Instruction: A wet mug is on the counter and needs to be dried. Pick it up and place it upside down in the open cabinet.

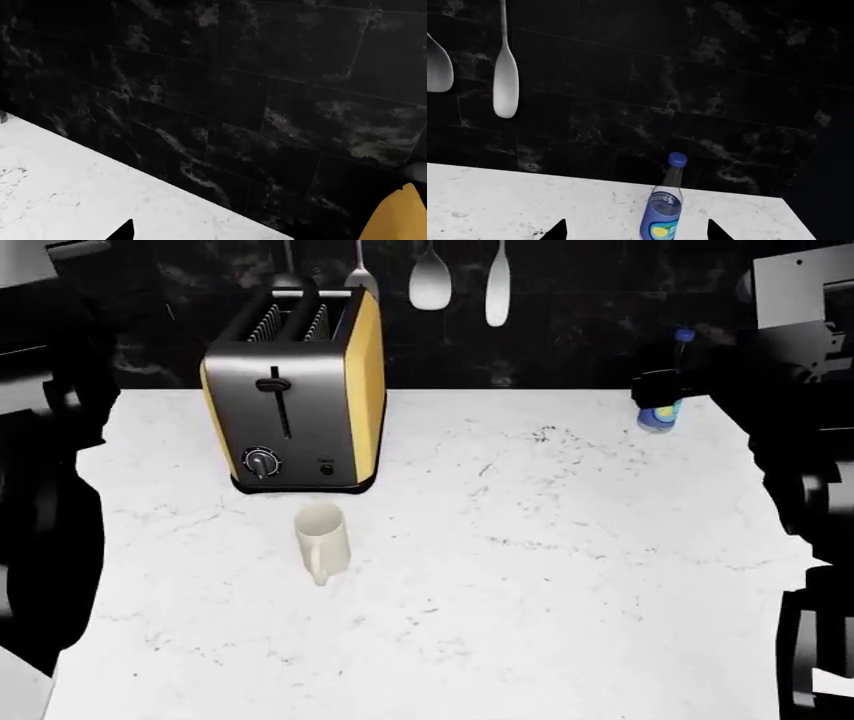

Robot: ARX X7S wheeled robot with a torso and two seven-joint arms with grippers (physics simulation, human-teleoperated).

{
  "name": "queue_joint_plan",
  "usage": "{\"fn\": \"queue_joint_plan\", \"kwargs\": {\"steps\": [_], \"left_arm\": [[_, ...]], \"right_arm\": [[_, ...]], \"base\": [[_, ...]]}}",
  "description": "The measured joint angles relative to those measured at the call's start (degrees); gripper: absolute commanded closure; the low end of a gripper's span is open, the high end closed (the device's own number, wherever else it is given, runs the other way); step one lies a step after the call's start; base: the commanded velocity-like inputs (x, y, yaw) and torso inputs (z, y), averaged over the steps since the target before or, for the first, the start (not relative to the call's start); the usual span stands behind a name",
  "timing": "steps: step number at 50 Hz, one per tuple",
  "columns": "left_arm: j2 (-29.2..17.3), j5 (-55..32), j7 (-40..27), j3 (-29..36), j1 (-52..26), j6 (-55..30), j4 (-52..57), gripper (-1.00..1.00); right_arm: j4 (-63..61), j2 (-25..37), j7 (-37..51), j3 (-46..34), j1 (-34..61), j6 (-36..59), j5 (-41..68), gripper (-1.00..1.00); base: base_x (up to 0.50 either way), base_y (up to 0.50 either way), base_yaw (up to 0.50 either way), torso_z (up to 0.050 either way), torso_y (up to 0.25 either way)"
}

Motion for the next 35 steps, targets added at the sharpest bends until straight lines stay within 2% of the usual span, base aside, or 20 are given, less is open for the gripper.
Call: {"fn": "queue_joint_plan", "kwargs": {"steps": [5, 9, 16, 23, 29, 35], "left_arm": [[1.3, -0.3, 7.8, 2.1, 0.1, 1.5, 0.5, -1.00], [0.9, -2.5, 15.5, 2.8, 4.0, -6.0, 9.5, -1.00], [-1.5, -7.2, 25.5, 4.0, 12.3, -30.7, 43.0, -1.00], [-3.4, -12.4, 32.1, 3.4, 19.4, -48.6, 74.7, -1.00], [-4.7, -18.2, 34.0, 2.4, 24.0, -57.9, 91.9, -1.00], [-8.1, -34.6, 25.5, 1.2, 26.0, -63.0, 98.9, -1.00]], "right_arm": [[-1.0, 0.2, 0.0, 0.3, -0.5, 0.4, 0.3, -1.00], [-1.7, 0.4, -0.1, 0.5, -1.1, 0.5, 0.5, -1.00], [-3.1, 0.8, -0.2, 0.5, -2.0, 0.7, 0.8, -1.00], [-4.4, 1.1, -0.3, 0.1, -2.7, 0.8, 0.8, -1.00], [-5.1, 1.3, -0.3, -0.1, -3.3, 0.7, 0.8, -1.00], [-6.0, 1.7, -0.4, -0.1, -3.9, 1.0, 1.0, -1.00]], "base": [[0.00, 0.00, 0.00, 0.000, 0.000], [0.00, 0.00, 0.00, 0.000, 0.000], [0.00, 0.00, 0.00, 0.000, 0.000], [0.00, 0.00, 0.00, 0.000, 0.000], [0.00, 0.00, 0.00, 0.000, 0.000], [0.00, 0.00, 0.00, 0.000, 0.000]]}}
